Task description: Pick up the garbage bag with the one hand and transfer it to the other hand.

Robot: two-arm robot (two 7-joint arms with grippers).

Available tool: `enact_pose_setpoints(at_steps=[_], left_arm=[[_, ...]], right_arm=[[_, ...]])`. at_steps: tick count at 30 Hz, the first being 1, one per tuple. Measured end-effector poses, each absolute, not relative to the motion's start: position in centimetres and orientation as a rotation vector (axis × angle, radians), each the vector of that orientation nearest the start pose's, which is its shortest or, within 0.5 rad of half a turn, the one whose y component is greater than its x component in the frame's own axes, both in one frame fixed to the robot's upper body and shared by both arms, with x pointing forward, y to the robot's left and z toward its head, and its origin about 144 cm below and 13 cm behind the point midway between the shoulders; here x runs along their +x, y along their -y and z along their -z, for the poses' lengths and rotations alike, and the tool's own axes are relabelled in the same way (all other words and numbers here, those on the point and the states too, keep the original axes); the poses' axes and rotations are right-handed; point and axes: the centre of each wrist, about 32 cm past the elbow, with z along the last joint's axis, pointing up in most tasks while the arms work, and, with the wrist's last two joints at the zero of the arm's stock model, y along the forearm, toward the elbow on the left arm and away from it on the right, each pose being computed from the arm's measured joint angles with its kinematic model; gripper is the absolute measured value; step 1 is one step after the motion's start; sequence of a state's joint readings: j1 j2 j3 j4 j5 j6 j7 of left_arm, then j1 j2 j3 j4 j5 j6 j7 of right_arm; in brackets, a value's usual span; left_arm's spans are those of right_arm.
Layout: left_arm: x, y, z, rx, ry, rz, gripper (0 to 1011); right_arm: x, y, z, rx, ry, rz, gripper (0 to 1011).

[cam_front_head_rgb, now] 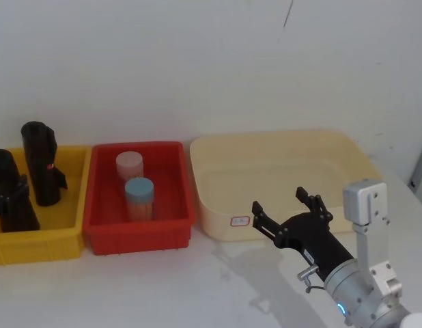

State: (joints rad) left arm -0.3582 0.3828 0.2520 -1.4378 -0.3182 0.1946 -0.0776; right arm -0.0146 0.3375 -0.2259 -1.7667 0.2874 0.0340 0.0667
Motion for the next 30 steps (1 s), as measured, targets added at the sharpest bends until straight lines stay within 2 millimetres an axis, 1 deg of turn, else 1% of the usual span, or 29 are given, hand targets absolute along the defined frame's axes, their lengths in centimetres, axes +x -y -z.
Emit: enact_pose_setpoints(at_steps=[1,2,4,5,7,9,10,11,13,19,24,30], left_arm=[[54.7,-28.0,-122.5,0.139,0.059,-1.33,927],[54.8,-27.9,-122.5,0.141,0.061,-1.33,885],[54.8,-27.9,-122.5,0.143,0.064,-1.333,856],[54.9,-27.9,-122.5,0.146,0.068,-1.335,802],[54.9,-27.9,-122.6,0.15,0.073,-1.339,768],[54.9,-27.9,-122.6,0.161,0.082,-1.347,714],[54.8,-27.9,-122.7,0.167,0.089,-1.351,658],[54.8,-27.9,-122.7,0.167,0.089,-1.351,658],[54.7,-27.9,-122.9,0.181,0.103,-1.358,591],[54.3,-27.8,-123.3,0.224,0.144,-1.36,535],[53.9,-27.7,-123.8,0.243,0.172,-1.341,513],[53.6,-27.3,-124.8,0.242,0.209,-1.298,471]], right_arm=[[44.3,23.7,-118.9,0.026,0.075,1.229,1001],[44.3,23.7,-118.9,0.026,0.075,1.229,1001],[44.3,23.7,-118.9,0.026,0.075,1.229,1001],[44.3,23.7,-118.9,0.026,0.075,1.229,1001],[44.3,23.7,-118.9,0.026,0.075,1.229,1001],[44.3,23.7,-118.9,0.026,0.075,1.229,1001],[44.3,23.7,-118.9,0.026,0.075,1.229,1001],[44.3,23.7,-118.9,0.026,0.075,1.23,1001],[44.3,23.7,-118.9,0.026,0.075,1.229,1001],[44.4,23.7,-118.9,0.028,0.077,1.224,1001],[44.5,23.7,-119.1,0.037,0.083,1.21,1001],[45.2,23.9,-119.9,0.066,0.107,1.173,1001]])
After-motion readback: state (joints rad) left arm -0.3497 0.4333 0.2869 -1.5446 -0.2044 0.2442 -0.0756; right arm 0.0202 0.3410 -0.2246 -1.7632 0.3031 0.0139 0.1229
